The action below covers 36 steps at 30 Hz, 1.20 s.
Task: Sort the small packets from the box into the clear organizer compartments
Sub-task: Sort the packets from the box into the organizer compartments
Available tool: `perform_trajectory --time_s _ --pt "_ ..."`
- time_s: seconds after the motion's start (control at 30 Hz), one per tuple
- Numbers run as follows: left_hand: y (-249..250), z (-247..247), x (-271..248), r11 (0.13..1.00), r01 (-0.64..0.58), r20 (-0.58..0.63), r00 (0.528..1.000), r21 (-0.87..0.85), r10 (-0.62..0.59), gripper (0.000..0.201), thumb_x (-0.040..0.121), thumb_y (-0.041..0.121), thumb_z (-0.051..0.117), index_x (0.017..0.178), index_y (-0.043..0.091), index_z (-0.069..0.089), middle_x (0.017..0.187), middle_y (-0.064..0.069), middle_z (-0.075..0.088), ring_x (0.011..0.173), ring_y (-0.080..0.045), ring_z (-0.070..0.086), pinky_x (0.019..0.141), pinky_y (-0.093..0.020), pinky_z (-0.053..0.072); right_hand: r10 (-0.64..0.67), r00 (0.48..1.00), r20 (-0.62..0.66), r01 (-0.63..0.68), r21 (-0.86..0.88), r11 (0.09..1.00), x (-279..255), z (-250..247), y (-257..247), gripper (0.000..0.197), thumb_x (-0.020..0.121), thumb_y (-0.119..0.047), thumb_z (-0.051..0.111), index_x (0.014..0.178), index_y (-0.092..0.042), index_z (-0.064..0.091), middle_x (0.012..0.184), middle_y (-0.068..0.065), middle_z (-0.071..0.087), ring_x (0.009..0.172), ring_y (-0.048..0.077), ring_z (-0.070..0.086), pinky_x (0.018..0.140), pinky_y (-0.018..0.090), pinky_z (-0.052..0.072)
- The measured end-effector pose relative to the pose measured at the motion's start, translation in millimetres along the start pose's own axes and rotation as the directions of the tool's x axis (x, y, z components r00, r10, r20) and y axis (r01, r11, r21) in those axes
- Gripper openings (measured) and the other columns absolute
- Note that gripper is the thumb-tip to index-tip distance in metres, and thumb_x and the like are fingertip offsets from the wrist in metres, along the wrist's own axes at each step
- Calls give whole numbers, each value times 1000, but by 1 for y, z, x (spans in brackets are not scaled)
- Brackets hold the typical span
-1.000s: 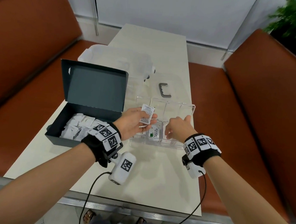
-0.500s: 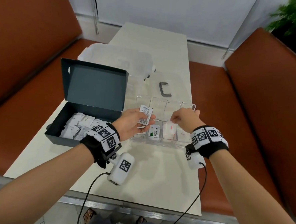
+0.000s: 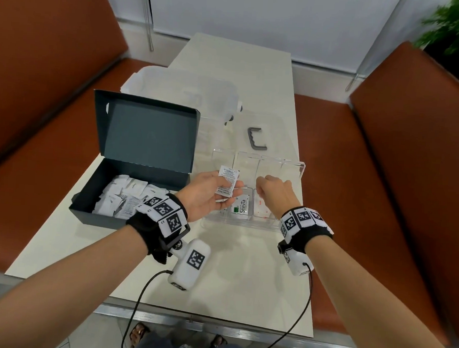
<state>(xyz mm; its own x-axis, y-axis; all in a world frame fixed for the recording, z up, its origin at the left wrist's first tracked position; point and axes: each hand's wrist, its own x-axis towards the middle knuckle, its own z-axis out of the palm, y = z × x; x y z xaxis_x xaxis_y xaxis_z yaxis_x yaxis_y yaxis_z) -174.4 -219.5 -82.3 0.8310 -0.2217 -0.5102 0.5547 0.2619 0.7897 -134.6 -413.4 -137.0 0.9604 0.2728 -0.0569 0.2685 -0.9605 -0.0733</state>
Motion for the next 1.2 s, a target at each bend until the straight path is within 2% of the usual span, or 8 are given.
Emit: perform_trajectory --time_s 0.13,0.3,0.47,0.63,0.9,1.03,1.13,1.2 --pt "-1 3 1 1000 0 11 1000 2 0 22 98 -1 46 113 5 60 96 -9 74 81 -17 71 66 -26 55 -41 998 57 49 -138 989 -5 0 0 33 88 5 51 109 -18 65 105 5 52 99 28 50 84 41 32" --pt "0 2 1 1000 4 12 1000 1 -4 20 98 -1 46 110 5 61 90 -6 75 78 -16 72 64 -25 56 -32 976 216 55 -98 994 -8 -14 8 30 92 -28 54 121 -23 61 114 0 55 108 21 49 90 43 28" --pt "2 2 -1 1000 2 13 1000 -7 -2 21 98 -1 46 110 5 61 92 -8 75 76 -16 72 62 -25 56 -52 959 280 93 -134 987 -6 -16 13 48 80 -40 72 122 -25 55 111 -2 57 106 22 49 89 42 26" --pt "4 5 -1 1000 -4 10 1000 -3 4 22 98 -1 46 114 5 60 95 -9 73 77 -16 71 64 -26 55 -112 972 205 168 -276 946 -6 -8 8 39 80 -40 70 111 -26 51 104 -3 56 99 22 49 88 45 28" --pt "4 8 -2 1000 -10 27 1000 -7 10 21 99 7 49 117 4 59 100 -10 73 82 -17 71 68 -27 57 -112 985 134 143 -247 959 -12 -6 7 36 80 -49 67 101 -23 52 99 -4 54 96 21 50 85 43 27" --pt "6 10 -4 996 4 66 998 -84 1 27 102 19 45 120 3 57 112 -18 70 94 -23 71 81 -32 58 -94 993 74 103 -129 986 -17 -17 6 39 83 -52 63 105 -22 51 97 -6 51 95 19 51 86 40 26" --pt "7 11 -4 995 -11 79 997 -95 19 31 100 1 38 127 -4 52 122 -23 64 108 -28 66 90 -33 55 -32 998 -56 39 119 992 -26 -37 7 31 88 -47 60 107 -23 54 96 -6 55 84 14 53 80 33 22" --pt "6 14 -2 998 -60 95 993 -33 63 34 99 -8 37 129 -4 52 125 -22 62 112 -28 65 94 -32 54 46 986 -158 11 339 941 -31 -54 5 22 90 -37 62 105 -22 58 92 -5 59 76 11 54 81 31 31"
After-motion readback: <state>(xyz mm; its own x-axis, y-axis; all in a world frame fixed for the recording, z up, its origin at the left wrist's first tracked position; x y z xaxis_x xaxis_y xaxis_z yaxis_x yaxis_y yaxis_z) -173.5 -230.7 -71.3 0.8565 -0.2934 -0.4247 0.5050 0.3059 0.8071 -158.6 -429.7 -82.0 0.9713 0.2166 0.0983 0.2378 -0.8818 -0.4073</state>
